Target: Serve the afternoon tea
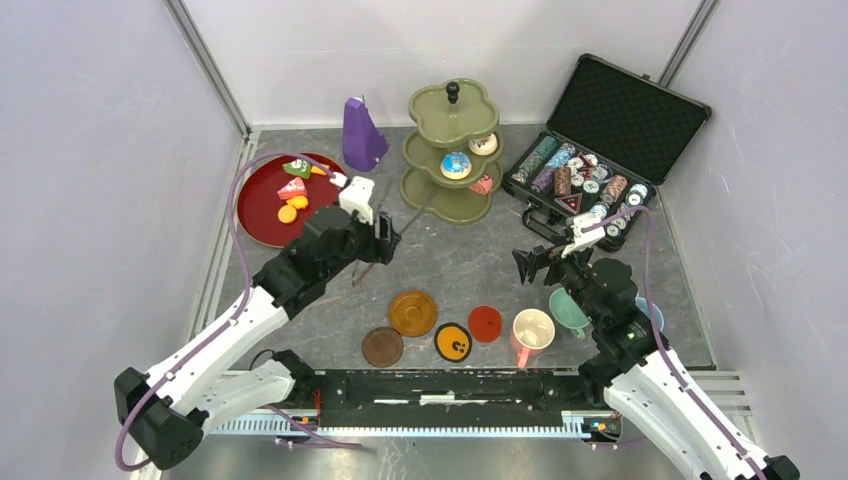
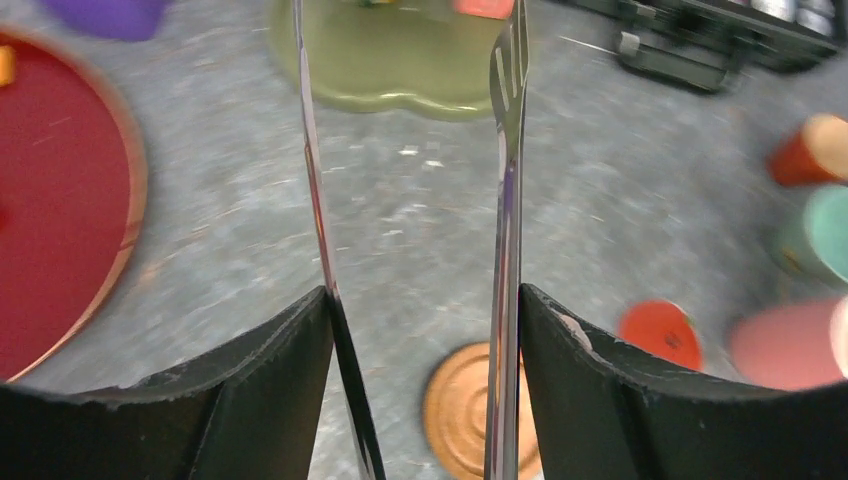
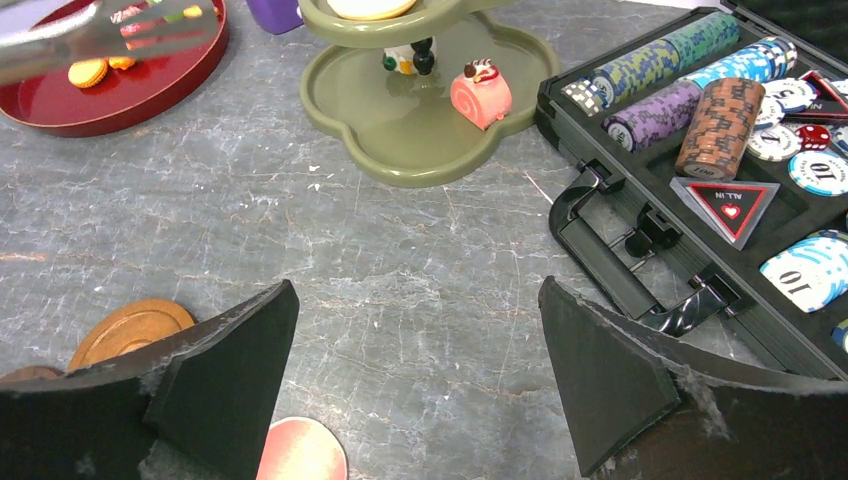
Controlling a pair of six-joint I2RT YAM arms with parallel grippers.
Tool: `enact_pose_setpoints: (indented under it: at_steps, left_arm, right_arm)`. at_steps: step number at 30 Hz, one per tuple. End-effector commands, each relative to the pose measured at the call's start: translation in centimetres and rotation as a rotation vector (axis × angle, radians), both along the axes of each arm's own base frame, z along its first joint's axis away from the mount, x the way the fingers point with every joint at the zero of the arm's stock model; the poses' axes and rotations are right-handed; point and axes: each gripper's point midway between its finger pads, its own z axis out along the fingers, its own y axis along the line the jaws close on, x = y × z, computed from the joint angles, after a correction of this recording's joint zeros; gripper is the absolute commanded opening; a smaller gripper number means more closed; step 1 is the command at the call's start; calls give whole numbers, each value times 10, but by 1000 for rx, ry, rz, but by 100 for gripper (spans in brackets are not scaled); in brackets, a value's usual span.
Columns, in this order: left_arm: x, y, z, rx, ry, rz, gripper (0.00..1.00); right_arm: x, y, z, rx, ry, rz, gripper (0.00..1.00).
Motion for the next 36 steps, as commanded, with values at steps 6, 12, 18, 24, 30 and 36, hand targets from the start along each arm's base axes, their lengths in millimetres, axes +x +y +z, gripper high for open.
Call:
enact_pose_setpoints:
  at_steps: [6, 12, 18, 24, 30, 36]
  left_arm:
    - [44, 160, -11, -37, 182, 690, 71]
    - [84, 212, -8, -60, 256, 866, 78]
    - [129, 244, -7, 29, 293, 927, 79]
    - [151, 252, -37, -12, 407, 871, 81]
    - [156, 254, -66, 19, 481, 803, 82]
    - [160, 253, -71, -1, 476, 784, 79]
  right_arm:
    - [3, 5, 17, 28, -50, 20, 98]
    - [0, 2, 19, 42, -52, 10, 98]
    - [-4, -1, 23, 54, -55, -3, 98]
    - [-5, -4, 25, 60, -63, -16, 98]
    - [-4, -7, 25, 44, -61, -24, 98]
    - [-2, -5, 22, 36, -52, -22, 98]
